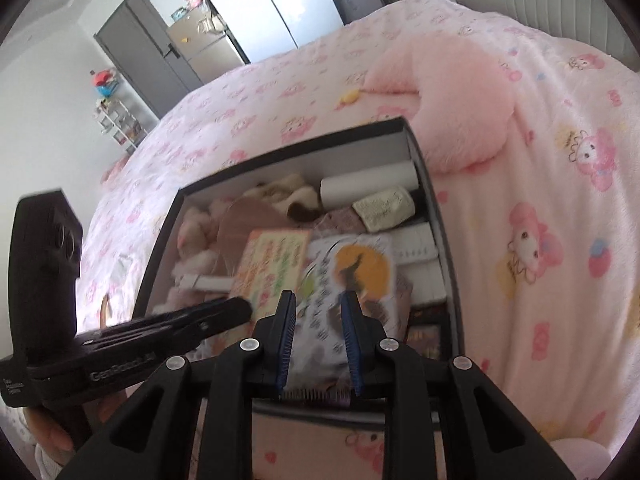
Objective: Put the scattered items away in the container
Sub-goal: 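Open the right gripper to drop the card and sticker sheet in the box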
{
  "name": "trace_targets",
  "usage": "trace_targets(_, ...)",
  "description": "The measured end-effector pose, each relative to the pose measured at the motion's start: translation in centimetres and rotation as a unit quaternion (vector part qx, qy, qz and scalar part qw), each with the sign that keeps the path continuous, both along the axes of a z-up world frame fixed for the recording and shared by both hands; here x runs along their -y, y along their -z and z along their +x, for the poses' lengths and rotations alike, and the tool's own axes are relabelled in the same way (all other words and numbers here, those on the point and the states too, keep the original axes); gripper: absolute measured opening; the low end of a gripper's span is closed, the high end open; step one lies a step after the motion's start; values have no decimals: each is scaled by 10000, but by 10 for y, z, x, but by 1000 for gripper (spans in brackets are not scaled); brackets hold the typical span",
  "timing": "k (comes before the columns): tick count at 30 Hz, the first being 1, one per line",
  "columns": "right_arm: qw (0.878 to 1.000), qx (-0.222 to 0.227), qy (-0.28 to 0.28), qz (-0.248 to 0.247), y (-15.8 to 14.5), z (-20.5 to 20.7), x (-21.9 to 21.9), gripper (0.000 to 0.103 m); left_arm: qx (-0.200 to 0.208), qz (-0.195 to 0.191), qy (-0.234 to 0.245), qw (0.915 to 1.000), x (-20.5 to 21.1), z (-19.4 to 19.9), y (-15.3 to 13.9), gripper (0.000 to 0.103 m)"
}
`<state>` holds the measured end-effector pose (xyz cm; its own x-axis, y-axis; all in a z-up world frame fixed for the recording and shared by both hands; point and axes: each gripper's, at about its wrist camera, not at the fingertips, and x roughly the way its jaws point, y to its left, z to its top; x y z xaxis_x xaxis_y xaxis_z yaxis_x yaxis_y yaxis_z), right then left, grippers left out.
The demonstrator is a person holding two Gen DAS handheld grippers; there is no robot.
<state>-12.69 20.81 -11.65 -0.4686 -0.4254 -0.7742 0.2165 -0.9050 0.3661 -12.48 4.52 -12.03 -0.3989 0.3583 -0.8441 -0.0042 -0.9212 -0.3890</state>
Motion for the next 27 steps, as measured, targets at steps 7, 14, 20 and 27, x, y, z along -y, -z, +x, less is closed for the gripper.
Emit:
trace_targets(7, 9989, 379, 191, 217, 20, 1, -3, 21, -230, 33, -166, 9996, 9, 9, -12, 18)
trace_targets(14, 9985, 252, 244, 423, 29, -1, 3, 20, -34, 126, 175, 9998, -13, 0, 3, 18)
trace_targets(20, 9974, 261, 488, 472, 22, 1, 2, 20, -201, 125, 77, 9997, -6, 11, -10, 18)
trace_targets(27, 9963, 14, 656, 559, -13, 21, 10, 36, -673, -222, 86, 9974, -4, 34, -44, 37)
